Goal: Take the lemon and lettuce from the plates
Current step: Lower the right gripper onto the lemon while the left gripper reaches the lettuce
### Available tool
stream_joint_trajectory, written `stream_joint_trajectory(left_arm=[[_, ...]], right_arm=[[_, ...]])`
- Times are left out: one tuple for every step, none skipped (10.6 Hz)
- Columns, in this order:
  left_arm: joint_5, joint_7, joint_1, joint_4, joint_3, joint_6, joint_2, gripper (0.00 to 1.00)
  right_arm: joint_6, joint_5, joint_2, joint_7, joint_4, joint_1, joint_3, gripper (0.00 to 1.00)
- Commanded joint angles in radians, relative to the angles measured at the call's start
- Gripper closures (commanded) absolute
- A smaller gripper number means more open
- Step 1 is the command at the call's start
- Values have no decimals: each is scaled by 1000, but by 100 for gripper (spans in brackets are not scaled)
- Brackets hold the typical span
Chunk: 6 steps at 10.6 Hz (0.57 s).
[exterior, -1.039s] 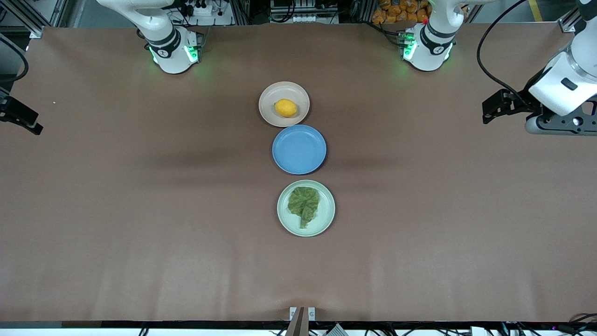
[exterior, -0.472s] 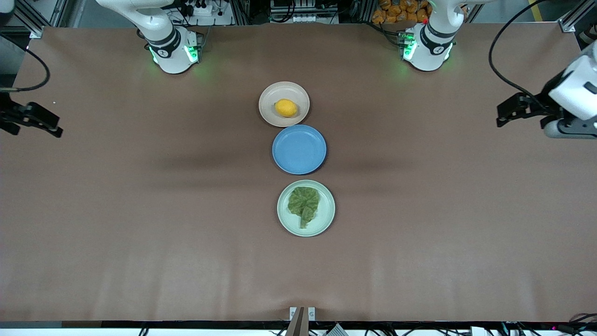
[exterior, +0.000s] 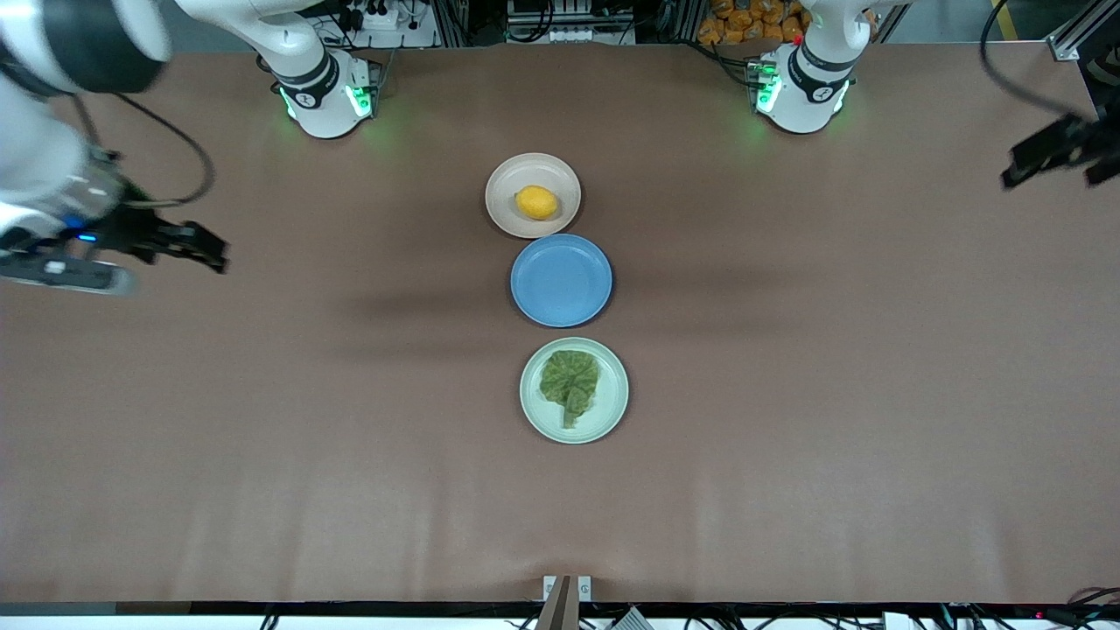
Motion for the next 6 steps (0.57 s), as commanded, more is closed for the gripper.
stream_joint_trajectory(left_arm=[[-27,-3,-9,-27,-34,-35,-5,0],[-17,-26,-29,-22,-72,-33,88,0],[-27,-34,-31,-19,-100,-23,100,0],[-30,-47,-34,2,-138,34,100,0],[-35,-63,-42,-2,-151,78,127,0],[-44,-82,-69,-1,-178,132,190,0]], right_arm=[[152,5,-22,237,-173,16,158,0],[200,5,-18,311,-220,18,224,0],[235,5,-12,362,-252,18,299,0],[267,5,19,415,-266,27,367,0],[293,2,57,472,-266,55,428,0],[326,-7,92,544,-266,94,464,0]])
